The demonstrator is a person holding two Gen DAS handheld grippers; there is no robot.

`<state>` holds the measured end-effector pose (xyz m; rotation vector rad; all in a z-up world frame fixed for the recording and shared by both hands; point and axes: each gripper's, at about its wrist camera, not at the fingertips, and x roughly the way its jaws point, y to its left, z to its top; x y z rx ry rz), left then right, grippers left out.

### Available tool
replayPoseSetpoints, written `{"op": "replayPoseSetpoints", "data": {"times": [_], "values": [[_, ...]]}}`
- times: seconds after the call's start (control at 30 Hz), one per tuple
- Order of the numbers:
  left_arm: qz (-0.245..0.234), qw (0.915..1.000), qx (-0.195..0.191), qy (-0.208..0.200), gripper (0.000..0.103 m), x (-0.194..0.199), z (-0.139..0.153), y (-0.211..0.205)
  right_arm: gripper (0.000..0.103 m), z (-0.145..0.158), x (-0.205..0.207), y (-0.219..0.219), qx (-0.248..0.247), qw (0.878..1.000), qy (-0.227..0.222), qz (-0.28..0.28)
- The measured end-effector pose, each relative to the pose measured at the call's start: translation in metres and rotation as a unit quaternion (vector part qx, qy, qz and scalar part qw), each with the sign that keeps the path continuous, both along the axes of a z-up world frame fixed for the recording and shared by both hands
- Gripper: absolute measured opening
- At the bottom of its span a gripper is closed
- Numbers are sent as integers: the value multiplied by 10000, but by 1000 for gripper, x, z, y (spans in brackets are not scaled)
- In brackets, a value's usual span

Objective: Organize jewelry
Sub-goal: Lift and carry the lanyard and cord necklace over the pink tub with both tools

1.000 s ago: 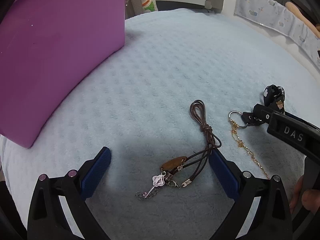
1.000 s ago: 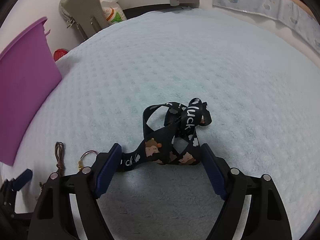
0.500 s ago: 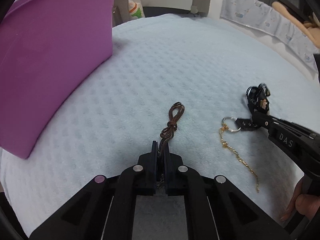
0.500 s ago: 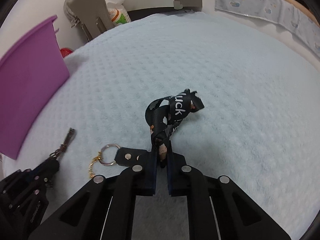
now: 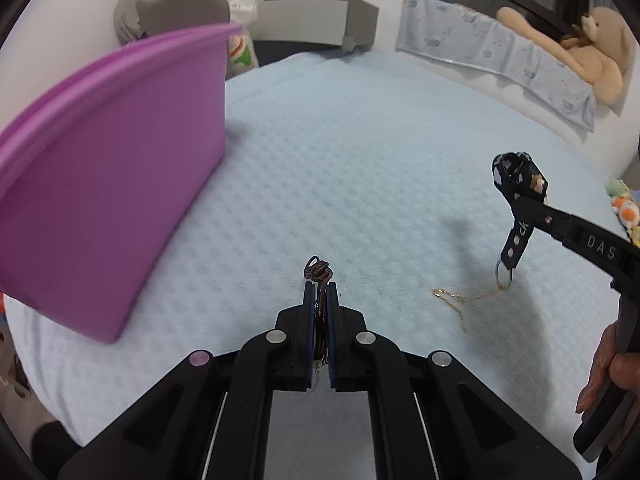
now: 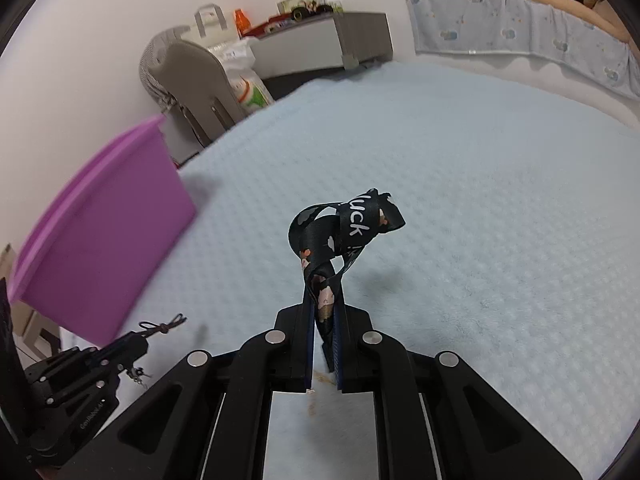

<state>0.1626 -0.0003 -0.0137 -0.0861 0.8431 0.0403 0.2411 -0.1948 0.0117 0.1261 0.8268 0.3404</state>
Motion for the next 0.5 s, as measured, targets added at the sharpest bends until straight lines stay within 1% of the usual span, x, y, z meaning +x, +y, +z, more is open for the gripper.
{"op": "replayPoseSetpoints", "data": {"times": [0.13, 0.27, 0.33, 0.37, 0.5], "values": [[-152, 9998, 17, -120, 6, -15, 28, 11, 8, 35, -17, 13, 40, 9997, -225, 3], [-229, 9994, -14, -257, 6, -26, 65, 29, 8, 73, -29, 29, 127, 9989, -441, 42], [-268, 9992, -62, -275, 6, -30, 79, 38, 8, 97, -34, 42, 126, 9982, -580, 91], [-280, 9992, -57, -285, 6, -31, 86, 42, 8, 104, -36, 47, 128, 9978, -634, 111], [-287, 9989, 7, -362, 6, -36, 120, 63, 8, 153, -42, 75, 231, 9955, -887, 223]]}}
